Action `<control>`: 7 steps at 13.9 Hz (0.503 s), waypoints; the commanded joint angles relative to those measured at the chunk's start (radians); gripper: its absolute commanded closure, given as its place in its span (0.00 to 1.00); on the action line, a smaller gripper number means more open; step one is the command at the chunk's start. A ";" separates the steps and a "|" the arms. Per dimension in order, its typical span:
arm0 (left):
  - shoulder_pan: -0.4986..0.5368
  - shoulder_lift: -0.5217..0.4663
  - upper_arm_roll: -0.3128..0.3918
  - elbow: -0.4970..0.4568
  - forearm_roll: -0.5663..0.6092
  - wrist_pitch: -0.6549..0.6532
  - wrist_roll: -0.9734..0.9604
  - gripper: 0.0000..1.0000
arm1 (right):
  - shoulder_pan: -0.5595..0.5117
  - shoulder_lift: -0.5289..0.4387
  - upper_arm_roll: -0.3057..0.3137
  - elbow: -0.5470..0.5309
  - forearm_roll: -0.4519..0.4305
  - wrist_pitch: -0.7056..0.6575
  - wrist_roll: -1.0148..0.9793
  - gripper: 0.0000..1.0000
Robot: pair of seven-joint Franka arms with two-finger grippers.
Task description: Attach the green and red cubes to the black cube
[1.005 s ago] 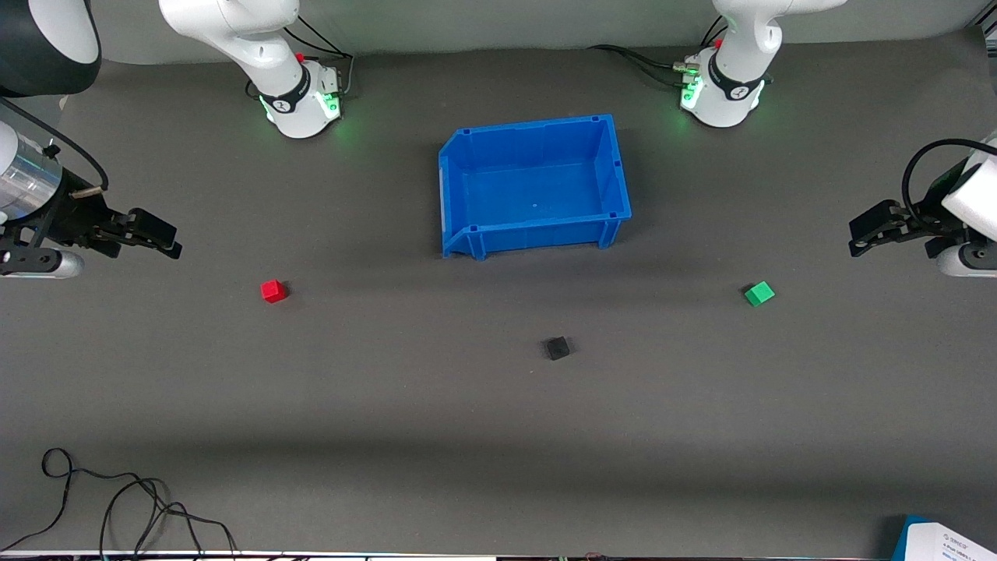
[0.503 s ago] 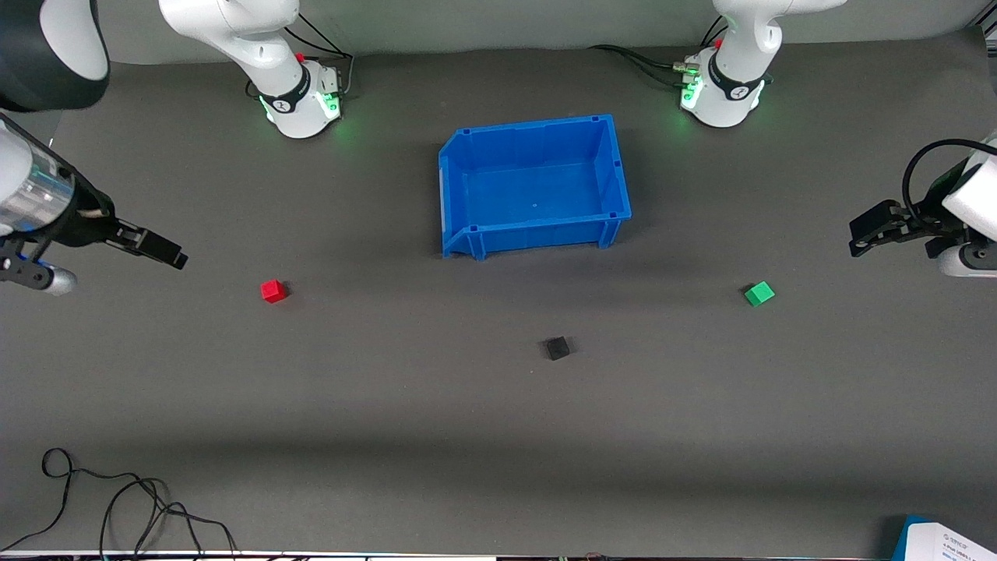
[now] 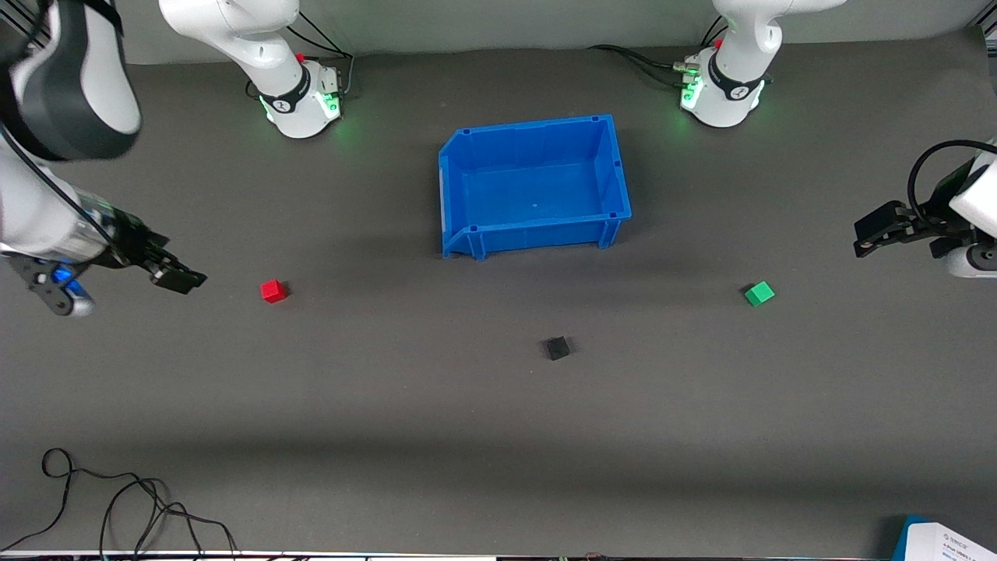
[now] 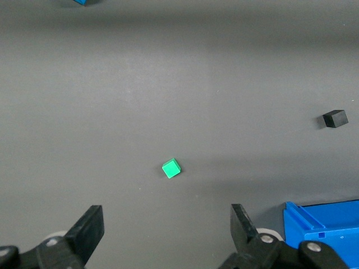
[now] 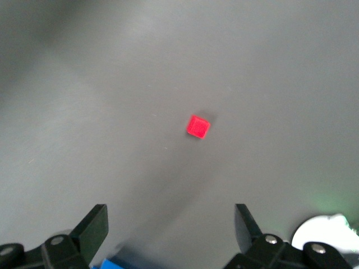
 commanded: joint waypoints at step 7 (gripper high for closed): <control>0.005 0.018 -0.004 0.024 0.011 0.012 -0.155 0.01 | 0.005 0.129 0.000 -0.189 0.000 0.196 0.286 0.08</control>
